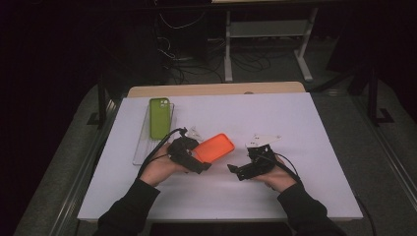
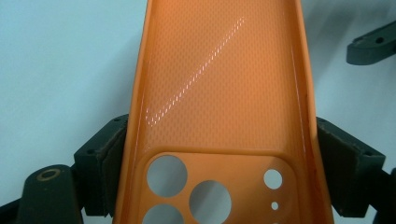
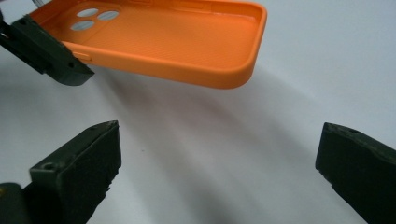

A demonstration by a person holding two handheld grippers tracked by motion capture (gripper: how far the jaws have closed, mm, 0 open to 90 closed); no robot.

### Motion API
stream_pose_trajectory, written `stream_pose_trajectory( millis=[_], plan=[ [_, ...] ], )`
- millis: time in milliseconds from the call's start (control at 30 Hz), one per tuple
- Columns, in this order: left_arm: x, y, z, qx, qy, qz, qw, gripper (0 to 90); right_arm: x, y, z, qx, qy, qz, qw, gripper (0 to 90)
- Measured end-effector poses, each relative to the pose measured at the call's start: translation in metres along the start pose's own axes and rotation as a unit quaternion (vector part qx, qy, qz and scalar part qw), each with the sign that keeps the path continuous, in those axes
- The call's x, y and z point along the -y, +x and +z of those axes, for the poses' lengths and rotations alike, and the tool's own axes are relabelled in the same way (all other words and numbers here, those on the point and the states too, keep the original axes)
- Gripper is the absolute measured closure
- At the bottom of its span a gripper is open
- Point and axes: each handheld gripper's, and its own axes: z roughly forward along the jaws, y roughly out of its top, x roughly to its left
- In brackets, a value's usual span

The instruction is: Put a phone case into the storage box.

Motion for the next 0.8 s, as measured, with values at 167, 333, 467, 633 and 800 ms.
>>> stream_pose_trajectory(
  millis=[167, 333, 467, 633, 800],
  plan=[
    [-0.0011, -0.0014, 0.0003, 0.0, 0.003, 0.002, 1.0, 15.6, 0.0005, 0.0005, -0.0004, 0.026, -0.003, -0.026, 0.9993, 0.0],
    [-0.0011, -0.0024, 0.0016, 0.001, 0.006, 0.003, 1.0, 15.6, 0.001, 0.0024, -0.0003, 0.051, 0.0, -0.056, 0.9971, 0.0],
    [-0.0011, -0.0028, 0.0013, 0.0, 0.006, 0.002, 1.0, 15.6, 0.0012, 0.0027, -0.0008, 0.067, 0.0, -0.082, 0.9943, 0.0],
    [-0.0012, -0.0032, 0.0016, 0.001, 0.006, 0.002, 1.0, 15.6, 0.0012, 0.0064, -0.0017, 0.08, -0.003, -0.11, 0.9907, 0.0],
    [-0.0016, -0.0033, 0.0014, 0.0, 0.006, 0.004, 1.0, 15.6, 0.0017, 0.0094, -0.001, 0.096, -0.007, -0.141, 0.9853, 0.0]
  ],
)
